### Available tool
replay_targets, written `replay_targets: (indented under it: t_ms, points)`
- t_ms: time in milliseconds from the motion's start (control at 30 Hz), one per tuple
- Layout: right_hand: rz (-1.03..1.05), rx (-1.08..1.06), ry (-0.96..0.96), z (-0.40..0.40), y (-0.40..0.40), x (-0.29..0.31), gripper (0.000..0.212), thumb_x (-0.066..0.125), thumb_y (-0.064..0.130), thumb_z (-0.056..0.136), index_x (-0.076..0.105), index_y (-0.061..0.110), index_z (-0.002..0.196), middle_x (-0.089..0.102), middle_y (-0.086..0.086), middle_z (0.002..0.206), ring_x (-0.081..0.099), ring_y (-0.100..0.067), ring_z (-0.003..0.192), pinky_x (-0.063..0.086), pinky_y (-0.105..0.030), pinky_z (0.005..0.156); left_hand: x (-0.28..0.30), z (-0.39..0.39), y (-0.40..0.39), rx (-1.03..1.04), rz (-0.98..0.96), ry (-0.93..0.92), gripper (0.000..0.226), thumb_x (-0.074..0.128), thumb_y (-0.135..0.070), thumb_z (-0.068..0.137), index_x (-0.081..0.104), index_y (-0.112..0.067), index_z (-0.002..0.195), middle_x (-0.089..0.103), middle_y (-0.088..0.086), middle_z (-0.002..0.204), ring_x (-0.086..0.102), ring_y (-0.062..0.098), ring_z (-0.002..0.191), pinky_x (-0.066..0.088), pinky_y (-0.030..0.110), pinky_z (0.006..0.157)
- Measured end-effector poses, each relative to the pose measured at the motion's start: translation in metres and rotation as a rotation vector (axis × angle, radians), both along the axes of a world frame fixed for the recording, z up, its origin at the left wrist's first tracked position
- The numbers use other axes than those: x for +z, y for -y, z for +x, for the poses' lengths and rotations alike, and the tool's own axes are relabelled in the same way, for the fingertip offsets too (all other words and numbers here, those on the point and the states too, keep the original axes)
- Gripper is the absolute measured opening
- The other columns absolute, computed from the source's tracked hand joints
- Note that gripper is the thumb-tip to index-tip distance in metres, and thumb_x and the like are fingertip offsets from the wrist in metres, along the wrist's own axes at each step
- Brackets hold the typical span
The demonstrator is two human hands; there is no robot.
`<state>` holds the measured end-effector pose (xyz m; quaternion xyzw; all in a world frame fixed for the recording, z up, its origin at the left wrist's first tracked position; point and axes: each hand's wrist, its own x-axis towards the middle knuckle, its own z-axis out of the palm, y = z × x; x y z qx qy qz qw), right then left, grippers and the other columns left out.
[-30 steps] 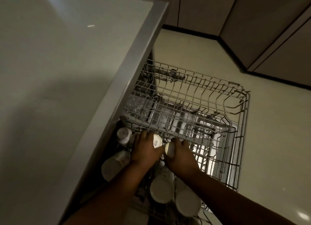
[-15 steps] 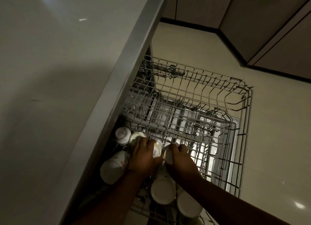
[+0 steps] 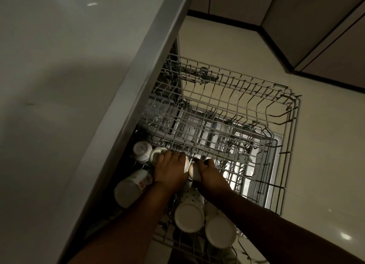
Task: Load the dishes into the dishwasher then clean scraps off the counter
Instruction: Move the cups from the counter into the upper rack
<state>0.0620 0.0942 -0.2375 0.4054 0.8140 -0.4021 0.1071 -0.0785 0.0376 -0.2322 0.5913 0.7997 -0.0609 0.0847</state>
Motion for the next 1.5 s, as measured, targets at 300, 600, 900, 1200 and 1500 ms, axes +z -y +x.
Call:
replay_targets:
  t_ms: [300, 600, 900, 1200, 1500]
  points:
    - [-0.01, -0.083, -0.064, 0.015, 0.008, -0.001, 0.084, 0.07, 0.024, 0.081, 0.021, 0.022, 0.149, 0.02, -0.014, 0.148, 0.058, -0.037, 0.11, 0.052, -0.042, 0.086, -0.001, -0.003, 0.008, 0.044, -0.073, 0.013, 0.072, 0.065, -0.059, 0.06, 0.06, -0.02, 0.119, 0.062, 0.003, 0.109, 0.055, 0.026, 0.097, 0.039, 0.038, 0.081]
    - [0.004, -0.031, -0.042, 0.019, 0.003, 0.002, 0.078, 0.068, 0.023, 0.083, 0.024, 0.02, 0.147, 0.024, -0.012, 0.145, 0.058, -0.034, 0.11, 0.052, -0.042, 0.086, -0.001, -0.002, 0.013, 0.04, -0.043, -0.015, 0.071, 0.07, -0.058, 0.049, 0.065, -0.02, 0.109, 0.064, 0.005, 0.1, 0.059, 0.027, 0.084, 0.045, 0.037, 0.071]
    - [0.138, 0.037, 0.008, 0.037, -0.018, 0.024, 0.082, 0.059, 0.058, 0.081, 0.024, 0.022, 0.146, 0.032, -0.008, 0.14, 0.056, -0.032, 0.112, 0.052, -0.039, 0.083, 0.023, 0.003, 0.024, 0.102, -0.01, 0.16, 0.075, 0.043, -0.061, 0.071, 0.05, -0.019, 0.132, 0.052, 0.006, 0.13, 0.048, 0.031, 0.117, 0.038, 0.042, 0.095]
    - [0.541, 0.254, -0.127, 0.007, -0.03, 0.123, 0.085, 0.029, 0.062, 0.08, 0.02, 0.013, 0.15, 0.022, -0.016, 0.155, 0.019, -0.036, 0.143, 0.02, -0.049, 0.114, 0.136, 0.031, 0.012, -0.041, 0.334, 0.098, 0.059, 0.04, -0.047, 0.093, 0.043, -0.014, 0.141, 0.042, 0.004, 0.148, 0.032, 0.022, 0.141, 0.014, 0.038, 0.118]
    - [0.771, 0.465, -0.272, -0.039, -0.002, 0.244, 0.084, 0.035, 0.063, 0.079, 0.034, 0.012, 0.146, 0.026, -0.018, 0.154, 0.021, -0.039, 0.143, 0.017, -0.054, 0.114, 0.241, 0.008, 0.081, 0.201, 0.393, -0.257, 0.073, 0.032, -0.056, 0.091, 0.029, -0.012, 0.148, 0.023, 0.01, 0.156, 0.014, 0.029, 0.146, 0.008, 0.05, 0.115]
